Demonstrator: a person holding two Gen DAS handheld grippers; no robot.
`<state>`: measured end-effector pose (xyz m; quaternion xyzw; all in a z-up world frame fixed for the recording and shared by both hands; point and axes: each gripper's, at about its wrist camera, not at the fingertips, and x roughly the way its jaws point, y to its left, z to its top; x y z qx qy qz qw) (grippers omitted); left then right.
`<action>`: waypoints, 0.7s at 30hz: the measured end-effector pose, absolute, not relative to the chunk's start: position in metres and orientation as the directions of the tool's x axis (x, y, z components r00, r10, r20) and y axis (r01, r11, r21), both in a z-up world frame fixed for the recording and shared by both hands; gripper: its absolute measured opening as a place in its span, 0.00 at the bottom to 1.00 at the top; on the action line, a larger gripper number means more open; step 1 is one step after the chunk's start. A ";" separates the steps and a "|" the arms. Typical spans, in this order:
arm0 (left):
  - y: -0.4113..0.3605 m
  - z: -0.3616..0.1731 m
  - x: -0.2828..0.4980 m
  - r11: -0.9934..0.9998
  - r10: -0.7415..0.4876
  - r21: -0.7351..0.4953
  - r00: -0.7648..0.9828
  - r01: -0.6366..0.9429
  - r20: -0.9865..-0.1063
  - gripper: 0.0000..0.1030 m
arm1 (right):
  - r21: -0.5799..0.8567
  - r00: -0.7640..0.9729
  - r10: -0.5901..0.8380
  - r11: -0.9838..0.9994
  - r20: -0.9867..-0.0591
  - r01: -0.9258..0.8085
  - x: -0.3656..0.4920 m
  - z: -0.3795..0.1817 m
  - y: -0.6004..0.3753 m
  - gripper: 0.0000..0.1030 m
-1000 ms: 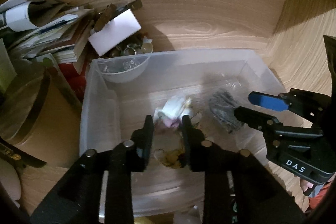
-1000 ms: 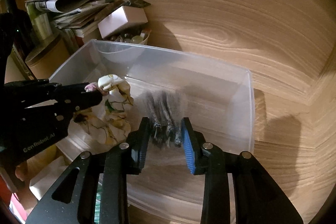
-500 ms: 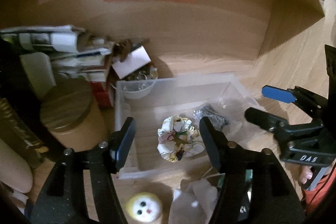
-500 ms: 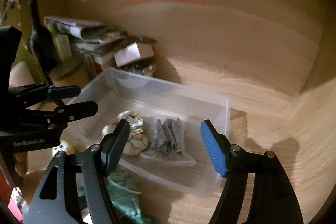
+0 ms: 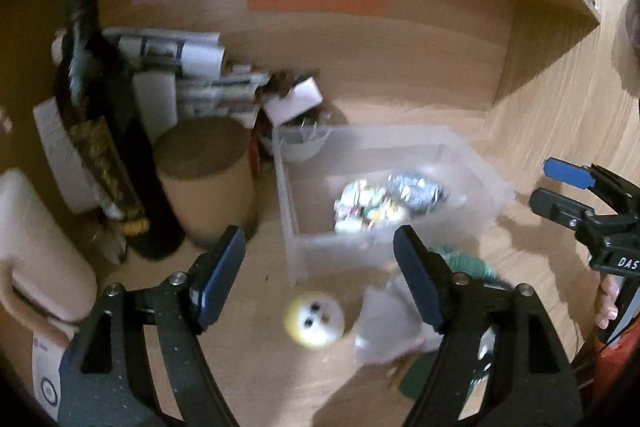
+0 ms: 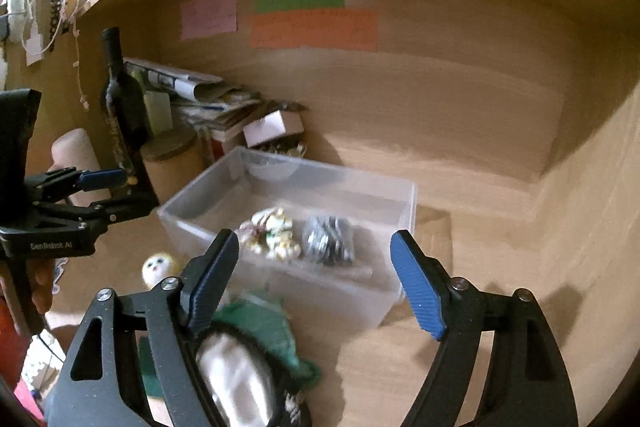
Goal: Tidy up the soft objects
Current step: 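Grasp the black-and-white mask with the right gripper while the left grasps the yellow ball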
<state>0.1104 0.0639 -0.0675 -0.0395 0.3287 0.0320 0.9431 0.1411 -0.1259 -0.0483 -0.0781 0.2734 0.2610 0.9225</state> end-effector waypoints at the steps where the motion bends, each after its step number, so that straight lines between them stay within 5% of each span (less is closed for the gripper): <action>1: 0.065 -0.071 0.107 0.994 0.038 -0.053 0.775 -0.091 -0.630 0.74 | 0.008 0.708 0.441 0.852 -0.552 -0.524 0.139 -0.051 -0.129 0.74; 9: 0.071 -0.114 0.094 0.992 0.055 -0.041 0.703 -0.119 -0.709 0.74 | 0.078 0.635 0.450 0.848 -0.627 -0.524 0.120 -0.087 -0.140 0.72; 16: 0.069 -0.132 0.092 0.991 0.040 -0.058 0.678 -0.122 -0.734 0.72 | 0.110 0.561 0.444 0.841 -0.698 -0.529 0.110 -0.117 -0.140 0.55; 21: 0.065 -0.137 0.106 0.993 0.036 -0.045 0.663 -0.105 -0.747 0.70 | 0.090 0.532 0.428 0.833 -0.731 -0.547 0.104 -0.130 -0.134 0.32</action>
